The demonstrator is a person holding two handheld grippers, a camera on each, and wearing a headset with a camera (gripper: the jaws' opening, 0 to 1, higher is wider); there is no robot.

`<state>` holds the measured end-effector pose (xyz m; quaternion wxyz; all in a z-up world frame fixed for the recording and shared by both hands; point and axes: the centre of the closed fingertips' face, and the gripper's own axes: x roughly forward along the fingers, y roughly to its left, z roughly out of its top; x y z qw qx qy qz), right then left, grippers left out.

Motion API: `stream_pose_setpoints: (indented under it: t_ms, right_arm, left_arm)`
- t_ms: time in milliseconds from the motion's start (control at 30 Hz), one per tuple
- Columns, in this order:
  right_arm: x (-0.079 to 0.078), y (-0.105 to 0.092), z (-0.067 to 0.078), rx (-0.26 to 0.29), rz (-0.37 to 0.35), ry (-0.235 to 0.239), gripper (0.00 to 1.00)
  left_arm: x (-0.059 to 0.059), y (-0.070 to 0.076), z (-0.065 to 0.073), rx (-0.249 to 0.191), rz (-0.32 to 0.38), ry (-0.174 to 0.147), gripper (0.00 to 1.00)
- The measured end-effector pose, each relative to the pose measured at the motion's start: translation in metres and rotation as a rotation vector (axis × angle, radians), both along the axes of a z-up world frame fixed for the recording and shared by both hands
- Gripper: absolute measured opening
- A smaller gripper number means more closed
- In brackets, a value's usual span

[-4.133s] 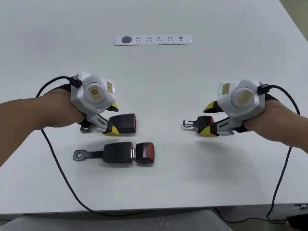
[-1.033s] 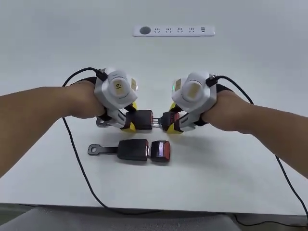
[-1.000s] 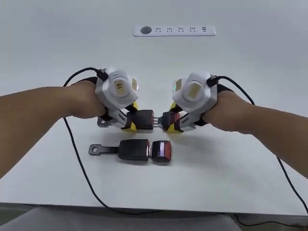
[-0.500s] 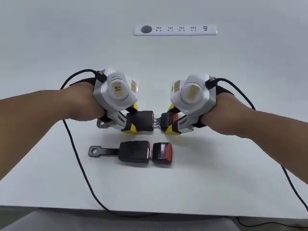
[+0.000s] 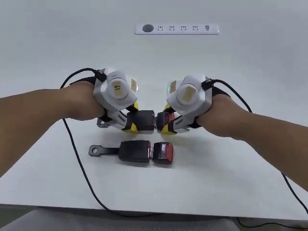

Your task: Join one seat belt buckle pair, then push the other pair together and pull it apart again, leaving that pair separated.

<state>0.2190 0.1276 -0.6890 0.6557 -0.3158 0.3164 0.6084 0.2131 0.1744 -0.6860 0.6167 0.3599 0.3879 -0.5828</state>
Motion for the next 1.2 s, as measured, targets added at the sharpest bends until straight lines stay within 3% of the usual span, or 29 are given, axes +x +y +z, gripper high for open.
stream_pose_setpoints:
  t_ms: [500,933,1200]
  right_arm:
    - [-0.003,-0.002,0.000,-0.014,0.012,-0.008,0.31]
    - [0.000,-0.021,0.001,-0.032,0.046,-0.031,0.32]
    - [-0.006,-0.048,0.000,-0.048,0.046,-0.024,0.32]
  left_arm:
    - [0.005,0.004,-0.005,0.015,0.013,0.002,0.32]
    - [0.006,0.006,-0.007,0.007,0.024,0.001,0.32]
    - [0.006,0.007,-0.008,0.013,0.022,0.001,0.32]
